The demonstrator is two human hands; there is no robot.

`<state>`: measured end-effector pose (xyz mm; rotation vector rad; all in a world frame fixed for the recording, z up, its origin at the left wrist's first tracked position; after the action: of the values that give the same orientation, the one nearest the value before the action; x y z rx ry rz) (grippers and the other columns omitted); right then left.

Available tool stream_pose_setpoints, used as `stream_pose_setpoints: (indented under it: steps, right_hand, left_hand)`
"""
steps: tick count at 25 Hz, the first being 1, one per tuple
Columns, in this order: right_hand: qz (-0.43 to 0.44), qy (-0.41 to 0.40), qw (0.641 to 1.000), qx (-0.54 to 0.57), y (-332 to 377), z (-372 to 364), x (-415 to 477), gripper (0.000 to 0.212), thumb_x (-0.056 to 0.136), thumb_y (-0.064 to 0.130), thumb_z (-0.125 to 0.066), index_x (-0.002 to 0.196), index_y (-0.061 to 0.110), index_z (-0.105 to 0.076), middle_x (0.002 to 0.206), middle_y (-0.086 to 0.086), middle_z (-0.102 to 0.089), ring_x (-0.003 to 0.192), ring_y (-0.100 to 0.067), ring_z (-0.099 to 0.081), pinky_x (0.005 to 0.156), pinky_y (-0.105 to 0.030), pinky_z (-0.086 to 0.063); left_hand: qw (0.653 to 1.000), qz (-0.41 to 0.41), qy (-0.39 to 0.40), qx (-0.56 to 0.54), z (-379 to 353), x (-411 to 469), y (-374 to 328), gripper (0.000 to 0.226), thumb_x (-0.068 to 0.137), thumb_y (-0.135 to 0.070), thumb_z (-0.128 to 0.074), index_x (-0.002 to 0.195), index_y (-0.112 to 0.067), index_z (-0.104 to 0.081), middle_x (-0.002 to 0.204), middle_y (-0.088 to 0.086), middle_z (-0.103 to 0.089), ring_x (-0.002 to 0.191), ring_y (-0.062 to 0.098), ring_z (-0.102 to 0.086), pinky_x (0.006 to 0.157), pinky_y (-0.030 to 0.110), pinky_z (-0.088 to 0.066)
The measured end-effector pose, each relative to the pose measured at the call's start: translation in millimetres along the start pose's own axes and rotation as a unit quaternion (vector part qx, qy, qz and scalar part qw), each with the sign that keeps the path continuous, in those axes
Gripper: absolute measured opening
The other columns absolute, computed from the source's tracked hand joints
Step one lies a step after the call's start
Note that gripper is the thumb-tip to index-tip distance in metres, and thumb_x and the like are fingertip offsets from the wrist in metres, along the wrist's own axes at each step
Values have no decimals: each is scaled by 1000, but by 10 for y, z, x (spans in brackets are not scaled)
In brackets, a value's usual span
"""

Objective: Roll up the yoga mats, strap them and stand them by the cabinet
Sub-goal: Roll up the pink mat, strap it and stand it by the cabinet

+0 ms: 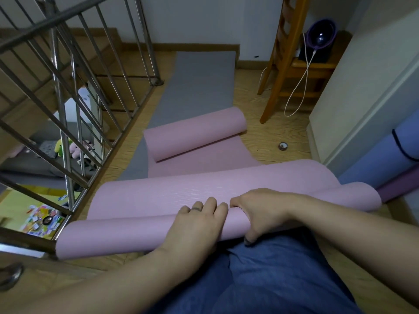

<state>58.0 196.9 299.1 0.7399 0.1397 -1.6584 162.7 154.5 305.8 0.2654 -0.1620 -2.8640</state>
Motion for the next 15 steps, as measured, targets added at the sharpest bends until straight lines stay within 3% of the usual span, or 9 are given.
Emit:
stream_pose_setpoints:
  steps: [2, 3, 5, 7, 9, 11, 13, 15]
  right_hand:
    - [-18, 33, 999, 8, -26, 11, 62, 57, 66, 41, -79, 113, 23, -51, 103, 4, -60, 90, -18, -55, 75, -29, -45]
    - [-25, 5, 1000, -9, -22, 9, 39, 59, 66, 43, -79, 113, 24, -50, 103, 4, -59, 89, -18, -53, 74, -30, -44]
    - [-7, -176, 975, -134, 4, 13, -59, 64, 56, 44, -80, 108, 22, -53, 97, 3, -57, 85, -20, -53, 69, -32, -44]
    - [1, -277, 940, -201, 37, -96, -175, 64, 40, 41, -81, 96, 19, -59, 83, 2, -58, 74, -22, -56, 59, -32, -44]
    - [-23, -266, 947, -178, -33, -77, -156, 59, 49, 40, -79, 99, 18, -57, 87, 0, -59, 80, -24, -58, 62, -32, -44]
    - [-50, -205, 967, -143, -79, 48, -102, 55, 66, 41, -70, 114, 20, -51, 103, 0, -60, 95, -24, -56, 71, -31, -40]
    - [-45, -163, 978, -122, -95, 114, -37, 57, 69, 41, -69, 118, 21, -48, 108, -1, -62, 99, -24, -57, 72, -30, -38]
    - [-38, -112, 986, -116, -74, 133, 16, 57, 69, 41, -71, 118, 20, -49, 107, -2, -64, 95, -25, -59, 69, -28, -38]
  left_hand:
    - [1000, 3, 10, -5, -10, 16, 35, 59, 65, -33, -74, 116, -18, -46, 101, 4, -50, 84, 26, -58, 62, 32, -36]
    - [999, 8, 36, -35, -34, 44, 88, 57, 73, -32, -67, 121, -20, -40, 108, 3, -48, 91, 26, -56, 65, 32, -35]
    - [988, 9, 94, -118, -114, 149, 211, 56, 75, -33, -65, 123, -22, -38, 111, 1, -49, 94, 26, -56, 67, 33, -40]
    - [965, 7, 165, -203, -173, 284, 342, 58, 70, -35, -71, 120, -25, -42, 112, -1, -55, 94, 24, -58, 75, 35, -48]
    - [960, 16, 183, -212, -176, 353, 352, 61, 69, -38, -73, 122, -25, -43, 115, -2, -54, 98, 23, -56, 79, 35, -48]
    - [989, 34, 91, -114, -93, 328, 307, 61, 74, -40, -68, 125, -22, -41, 115, 1, -48, 102, 26, -53, 74, 34, -42]
    - [999, 30, 0, -31, -49, 235, 179, 56, 79, -40, -60, 128, -21, -40, 114, 3, -48, 100, 28, -54, 74, 34, -39]
    - [999, 33, -6, -35, -44, 206, 173, 55, 80, -40, -58, 128, -22, -38, 113, 3, -50, 98, 27, -56, 71, 32, -38]
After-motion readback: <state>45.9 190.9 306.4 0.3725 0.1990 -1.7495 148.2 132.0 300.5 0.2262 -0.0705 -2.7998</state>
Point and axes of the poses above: each hand's wrist, its own x-axis towards the middle knuckle, its own z-axis out of the back of the hand, y = z × x, the point moved 6 cm from there along x, towards the middle knuckle
